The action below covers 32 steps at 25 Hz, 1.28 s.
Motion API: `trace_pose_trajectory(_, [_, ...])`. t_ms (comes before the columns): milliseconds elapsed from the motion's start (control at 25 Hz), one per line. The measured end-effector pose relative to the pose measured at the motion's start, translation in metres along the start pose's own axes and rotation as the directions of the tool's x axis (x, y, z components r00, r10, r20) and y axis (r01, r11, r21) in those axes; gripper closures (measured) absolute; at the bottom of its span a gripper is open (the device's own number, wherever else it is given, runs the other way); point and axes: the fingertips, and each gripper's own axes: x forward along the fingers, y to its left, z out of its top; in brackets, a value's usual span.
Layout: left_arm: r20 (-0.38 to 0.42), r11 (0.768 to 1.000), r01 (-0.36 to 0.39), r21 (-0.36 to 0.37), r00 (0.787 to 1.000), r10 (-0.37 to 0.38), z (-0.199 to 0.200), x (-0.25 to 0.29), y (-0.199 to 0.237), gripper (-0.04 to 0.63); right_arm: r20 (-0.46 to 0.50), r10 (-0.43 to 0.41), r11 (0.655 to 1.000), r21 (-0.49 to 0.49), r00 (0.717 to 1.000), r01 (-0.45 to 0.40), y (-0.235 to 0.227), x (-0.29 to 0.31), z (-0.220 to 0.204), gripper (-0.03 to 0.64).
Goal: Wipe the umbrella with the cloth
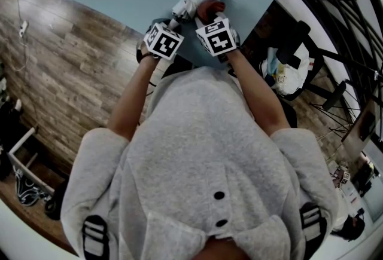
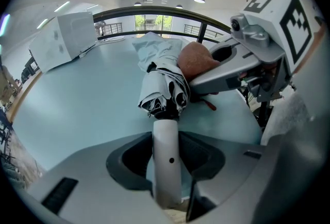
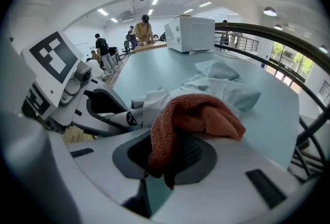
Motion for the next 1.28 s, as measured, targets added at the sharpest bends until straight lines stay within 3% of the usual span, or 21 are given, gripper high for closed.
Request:
trace_pose_trajectory(560, [-0.001,1.000,0.020,-0.006,1.000,-0.020,-0.001,-0.001,-0.002,0.431,-0.013,0.109,0.994,-0.008,0.994,-0.109,0.034,-0.006,0.008,0.537])
trace_pose_trajectory(920, [-0.002,1.000,0.022,0.000,1.000,-0.022,-0.001,0.002,-0.002,0.434,0.028,0.223,0.971,0.084,0.974,-0.224,0.039,-0.014,0.036,0.537])
trace_pose_trajectory(1280, [-0.001,1.000,0.010,0.005,1.000,-0.010,0.000,0.000,0.000,0.436,0.103,0.286,0.902,0.307,0.953,-0.304,0.021,-0.017,0.053,0.537])
